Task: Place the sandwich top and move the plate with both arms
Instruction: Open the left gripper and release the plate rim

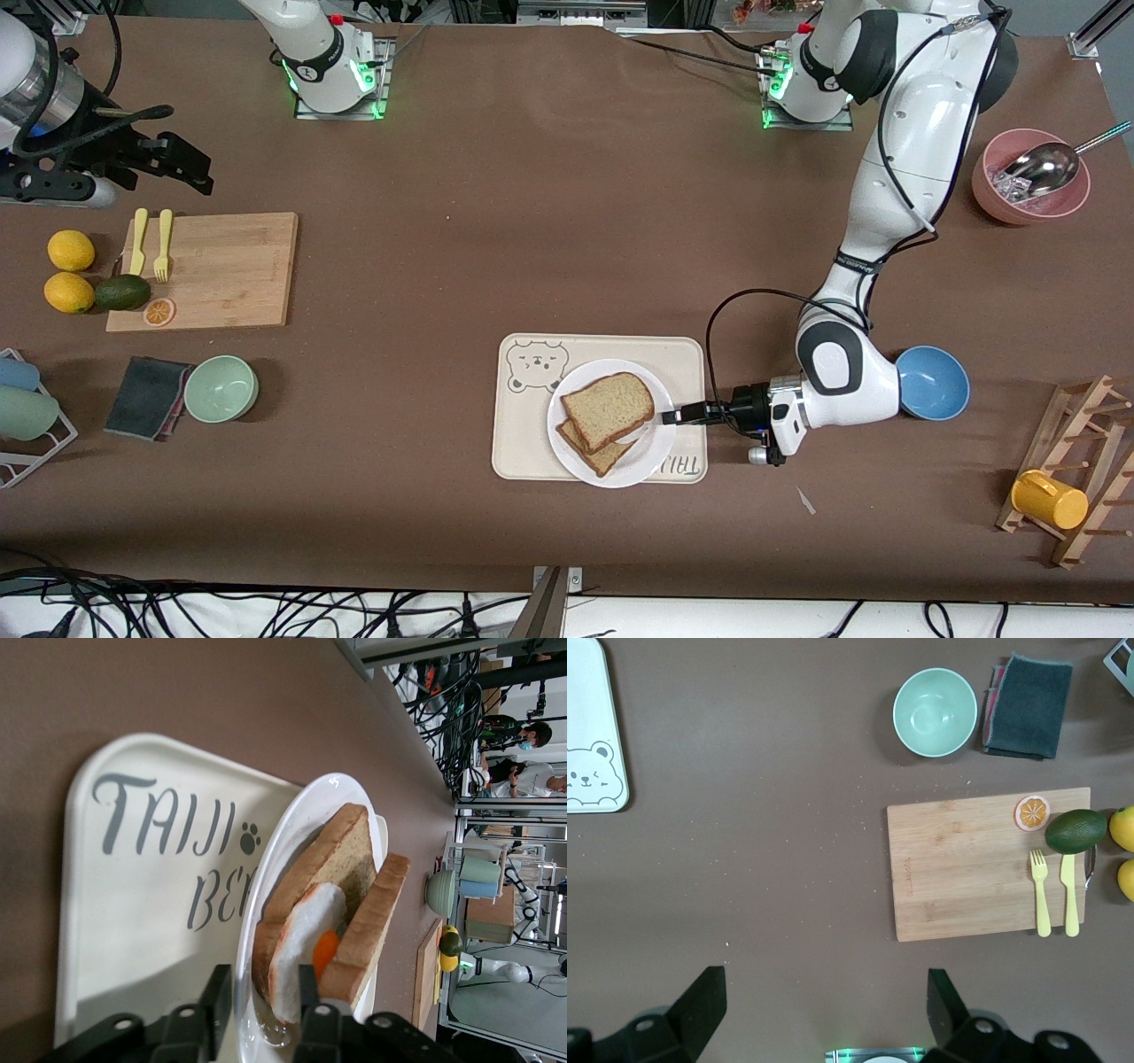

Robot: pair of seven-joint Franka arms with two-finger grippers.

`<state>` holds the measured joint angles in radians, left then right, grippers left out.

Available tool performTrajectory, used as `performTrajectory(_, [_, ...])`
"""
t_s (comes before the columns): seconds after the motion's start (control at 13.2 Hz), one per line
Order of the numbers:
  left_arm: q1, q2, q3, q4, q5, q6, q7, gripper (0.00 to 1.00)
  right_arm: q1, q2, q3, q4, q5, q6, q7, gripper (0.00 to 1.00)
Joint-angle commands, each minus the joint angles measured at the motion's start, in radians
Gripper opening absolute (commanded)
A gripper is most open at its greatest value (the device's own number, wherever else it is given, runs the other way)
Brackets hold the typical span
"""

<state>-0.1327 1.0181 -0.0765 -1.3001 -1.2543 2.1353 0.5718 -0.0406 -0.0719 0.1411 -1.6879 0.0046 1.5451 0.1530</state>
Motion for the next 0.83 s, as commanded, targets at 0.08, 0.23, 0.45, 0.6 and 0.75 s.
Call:
performTrajectory(0.08, [0.024,-0.062,0.001,-0.001,0.126,-0.053,-0.103,1.00,0.001,0.000,-0.002,0.002,0.014,-0.003,-0.007,1.00])
performTrajectory(0.23, [0.039,-0.113,0.001,-0.002,0.256,-0.096,-0.165,1.00,0.002,0.000,0.000,0.002,0.014,0.004,-0.007,1.00])
performTrajectory(0.45, [0.044,-0.194,0.001,-0.002,0.474,-0.162,-0.263,1.00,0.002,0.023,-0.002,0.002,0.012,0.006,-0.009,1.00])
performTrajectory(0.6, [0.044,-0.246,0.001,-0.001,0.658,-0.196,-0.341,1.00,0.002,0.020,0.000,0.005,0.006,0.004,-0.012,1.00])
performTrajectory(0.75, [0.044,-0.298,0.000,-0.001,0.812,-0.260,-0.374,1.00,0.002,0.021,-0.002,0.005,0.008,0.006,-0.015,1.00])
